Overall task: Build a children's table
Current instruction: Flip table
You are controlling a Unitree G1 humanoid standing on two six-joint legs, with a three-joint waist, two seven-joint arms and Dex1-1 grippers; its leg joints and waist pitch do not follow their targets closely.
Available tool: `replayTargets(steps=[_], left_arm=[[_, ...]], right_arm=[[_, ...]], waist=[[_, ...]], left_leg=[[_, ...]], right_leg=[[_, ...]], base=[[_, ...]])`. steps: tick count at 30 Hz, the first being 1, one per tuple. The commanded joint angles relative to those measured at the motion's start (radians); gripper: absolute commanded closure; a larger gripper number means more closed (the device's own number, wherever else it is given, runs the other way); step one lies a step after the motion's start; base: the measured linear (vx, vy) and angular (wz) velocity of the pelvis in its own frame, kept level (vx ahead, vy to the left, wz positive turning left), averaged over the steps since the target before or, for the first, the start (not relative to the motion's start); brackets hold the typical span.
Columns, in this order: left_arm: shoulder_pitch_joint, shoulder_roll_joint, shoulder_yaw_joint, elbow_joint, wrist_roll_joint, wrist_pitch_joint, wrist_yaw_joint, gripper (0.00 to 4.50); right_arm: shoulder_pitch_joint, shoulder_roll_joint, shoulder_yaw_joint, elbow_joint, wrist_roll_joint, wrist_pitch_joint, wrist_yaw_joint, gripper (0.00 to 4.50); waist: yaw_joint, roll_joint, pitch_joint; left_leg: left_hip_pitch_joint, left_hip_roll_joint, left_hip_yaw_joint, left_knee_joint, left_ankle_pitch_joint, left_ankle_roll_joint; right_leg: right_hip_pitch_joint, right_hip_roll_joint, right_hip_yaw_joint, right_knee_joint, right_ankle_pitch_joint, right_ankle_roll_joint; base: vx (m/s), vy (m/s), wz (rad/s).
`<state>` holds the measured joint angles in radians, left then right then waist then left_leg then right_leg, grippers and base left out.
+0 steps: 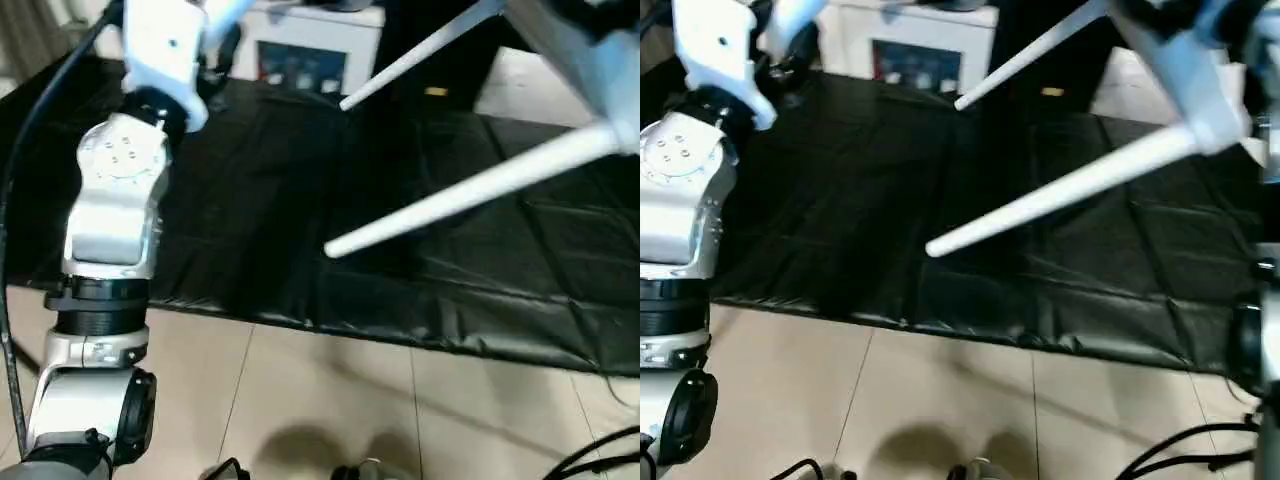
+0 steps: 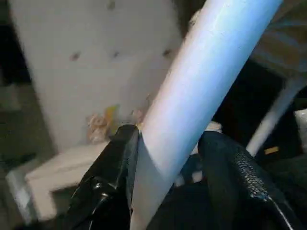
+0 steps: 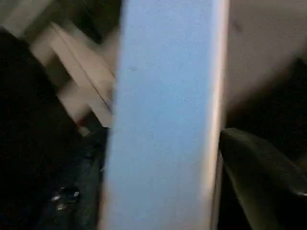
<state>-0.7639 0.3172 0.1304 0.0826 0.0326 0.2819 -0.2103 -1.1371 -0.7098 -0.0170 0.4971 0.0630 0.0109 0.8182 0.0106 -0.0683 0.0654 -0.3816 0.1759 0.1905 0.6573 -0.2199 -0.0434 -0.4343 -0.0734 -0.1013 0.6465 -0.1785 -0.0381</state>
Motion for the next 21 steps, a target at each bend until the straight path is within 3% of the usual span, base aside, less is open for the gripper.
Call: replayTargets(steps=[1, 2, 3, 5, 9, 12, 14, 15, 16, 17, 21], left_arm=[[0.03, -0.039, -0.011, 0.039, -0.037, 0.073, 0.017, 2.65], [0.041, -0.053, -0.01, 0.042, -0.038, 0.087, 0.028, 2.71], [0.041, -0.053, -0.01, 0.042, -0.038, 0.087, 0.028, 2.71], [0.07, -0.082, -0.006, 0.053, -0.037, 0.105, 0.055, 3.06], [0.112, -0.106, -0.012, 0.064, -0.016, 0.126, 0.084, 3.16], [0.13, -0.111, -0.017, 0.075, -0.007, 0.127, 0.088, 3.5], [0.148, -0.112, -0.031, 0.082, 0.0, 0.121, 0.092, 3.53], [0.149, -0.111, -0.031, 0.082, 0.0, 0.121, 0.092, 3.61], [0.151, -0.112, -0.034, 0.081, 0.001, 0.121, 0.091, 3.79], [0.156, -0.115, -0.038, 0.075, 0.001, 0.121, 0.091, 3.89], [0.171, -0.136, -0.057, 0.03, -0.008, 0.125, 0.098, 4.08]], right_arm=[[-0.011, 0.039, 0.036, -0.004, 0.042, -0.054, 0.087, 0.6], [-0.016, 0.049, 0.029, 0.004, 0.048, -0.072, 0.088, 0.35], [-0.016, 0.049, 0.029, 0.004, 0.048, -0.072, 0.088, 0.35], [-0.026, 0.061, 0.027, 0.03, 0.044, -0.117, 0.073, 0.1], [-0.054, 0.087, -0.009, 0.084, 0.061, -0.216, 0.063, 0.0], [-0.066, 0.104, -0.035, 0.089, 0.082, -0.259, 0.058, 0.0], [-0.083, 0.113, -0.047, 0.107, 0.084, -0.289, 0.043, 0.0], [-0.083, 0.113, -0.047, 0.108, 0.084, -0.29, 0.043, 0.0], [-0.086, 0.113, -0.046, 0.114, 0.082, -0.289, 0.04, 0.0], [-0.085, 0.109, -0.04, 0.123, 0.073, -0.293, 0.033, 0.0], [-0.044, 0.102, -0.035, 0.136, 0.05, -0.281, 0.001, 0.0]], waist=[[0.001, -0.015, -0.066], [0.001, -0.005, -0.07], [0.001, -0.005, -0.07], [-0.002, -0.004, -0.072], [-0.005, 0.004, -0.081], [-0.005, 0.006, -0.083], [-0.001, 0.014, -0.084], [-0.004, 0.012, -0.087], [-0.002, 0.013, -0.082], [0.001, 0.012, -0.084], [0.0, 0.006, -0.077]], left_leg=[[-0.003, 0.037, -0.025, -0.059, -0.197, 0.052], [0.014, 0.038, -0.026, -0.057, -0.202, 0.057], [0.014, 0.038, -0.026, -0.057, -0.202, 0.057], [0.009, 0.045, -0.031, -0.063, -0.206, 0.065], [0.004, 0.055, -0.042, -0.066, -0.211, 0.064], [0.003, 0.059, -0.041, -0.067, -0.194, 0.071], [0.002, 0.061, -0.039, -0.067, -0.146, 0.083], [0.002, 0.058, -0.035, -0.063, -0.174, 0.101], [-0.005, 0.062, -0.04, -0.069, -0.143, 0.097], [0.001, 0.063, -0.038, -0.068, -0.136, 0.098], [0.001, 0.061, -0.039, -0.07, -0.196, 0.068]], right_leg=[[0.061, -0.065, 0.044, -0.118, -0.503, -0.04], [0.049, -0.065, 0.045, -0.126, -0.51, -0.043], [0.049, -0.065, 0.045, -0.126, -0.51, -0.043], [0.052, -0.063, 0.042, -0.117, -0.447, -0.084], [0.059, -0.071, 0.04, -0.107, -0.361, -0.13], [0.06, -0.073, 0.042, -0.104, -0.308, -0.154], [0.061, -0.074, 0.046, -0.094, -0.219, -0.19], [0.065, -0.068, 0.045, -0.091, -0.209, -0.205], [0.065, -0.076, 0.046, -0.09, -0.202, -0.198], [0.065, -0.077, 0.046, -0.092, -0.193, -0.204], [0.064, -0.078, 0.042, -0.104, -0.297, -0.183]], base=[[0.0, 0.0, 0.0], [0.0, 0.0, 0.0], [0.0, 0.0, 0.0], [0.0, 0.0, 0.0], [0.0, 0.0, 0.0], [0.0, 0.0, 0.0], [0.0, 0.0, 0.0], [0.0, 0.0, 0.0], [0.0, 0.0, 0.0], [0.0, 0.0, 0.0], [0.0, 0.0, 0.0]])
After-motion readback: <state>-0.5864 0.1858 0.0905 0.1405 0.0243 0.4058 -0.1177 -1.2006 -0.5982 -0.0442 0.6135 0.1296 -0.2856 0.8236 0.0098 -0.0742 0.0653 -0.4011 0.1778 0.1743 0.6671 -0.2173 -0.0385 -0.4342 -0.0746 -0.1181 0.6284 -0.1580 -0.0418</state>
